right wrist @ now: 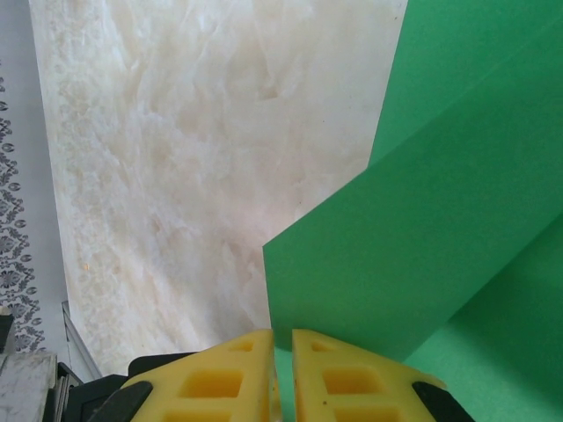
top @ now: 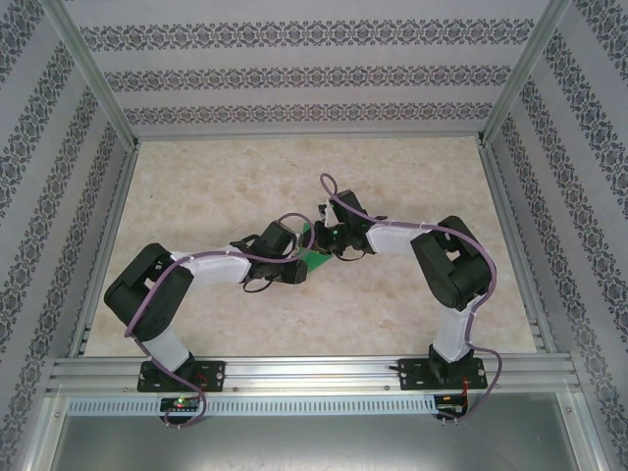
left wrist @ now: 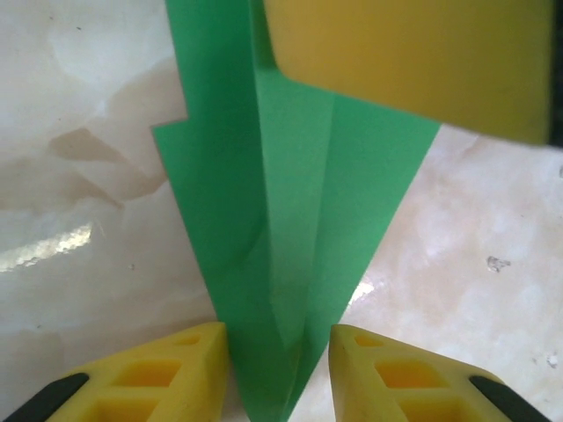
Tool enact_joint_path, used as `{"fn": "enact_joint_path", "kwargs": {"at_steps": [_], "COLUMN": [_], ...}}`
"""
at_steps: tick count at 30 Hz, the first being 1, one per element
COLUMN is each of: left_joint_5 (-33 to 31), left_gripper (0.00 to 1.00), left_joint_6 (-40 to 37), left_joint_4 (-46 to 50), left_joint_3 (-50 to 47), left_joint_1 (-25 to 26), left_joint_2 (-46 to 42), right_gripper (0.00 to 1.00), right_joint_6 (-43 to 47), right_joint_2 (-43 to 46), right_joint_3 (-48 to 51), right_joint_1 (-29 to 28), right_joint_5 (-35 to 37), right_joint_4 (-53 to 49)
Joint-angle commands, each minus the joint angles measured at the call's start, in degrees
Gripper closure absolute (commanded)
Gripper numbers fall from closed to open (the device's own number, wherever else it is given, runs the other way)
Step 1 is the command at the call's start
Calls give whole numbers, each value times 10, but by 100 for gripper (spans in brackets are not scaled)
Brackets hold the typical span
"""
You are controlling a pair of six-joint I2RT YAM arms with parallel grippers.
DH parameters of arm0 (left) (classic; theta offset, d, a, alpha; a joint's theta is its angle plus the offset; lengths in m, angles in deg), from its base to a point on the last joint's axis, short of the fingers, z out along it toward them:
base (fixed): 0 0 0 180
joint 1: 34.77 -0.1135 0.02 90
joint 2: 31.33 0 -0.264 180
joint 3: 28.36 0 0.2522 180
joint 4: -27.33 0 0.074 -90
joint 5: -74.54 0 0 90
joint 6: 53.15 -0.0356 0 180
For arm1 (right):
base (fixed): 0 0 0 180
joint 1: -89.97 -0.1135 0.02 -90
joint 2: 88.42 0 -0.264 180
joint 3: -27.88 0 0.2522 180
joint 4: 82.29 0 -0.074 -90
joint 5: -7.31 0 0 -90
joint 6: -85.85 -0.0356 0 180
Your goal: Fold a paper plane with a square sheet of paper (pick it up from the middle)
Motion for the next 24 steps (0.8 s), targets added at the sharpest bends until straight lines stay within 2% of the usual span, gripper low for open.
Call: {"fn": "enact_joint_path", "kwargs": {"at_steps": [1, 5, 16, 20, 24], "left_joint_5": [-30, -36, -59, -62, -64], "left_gripper": [65, 71, 73, 80, 82], "left_joint_6": [-15, -14, -18, -18, -19], "left_joint_4": [2, -1, -1, -2, -2], "left_joint_3": [11, 14, 15, 19, 20], "left_joint_1": [9, 11, 19, 22, 23], "left_joint_2": [5, 6, -7, -8, -8], "right_gripper": [86, 86, 86, 86, 86], "right_joint_6": [-2, -3, -2, -3, -3], "right_joint_2": [10, 9, 10, 10, 10], "right_joint_3": [-4, -5, -5, -5, -5], "right_joint_1": [4, 5, 5, 4, 4], "right_joint_5": [3, 3, 2, 3, 4], "right_joint_4": [15, 15, 12, 13, 14]}}
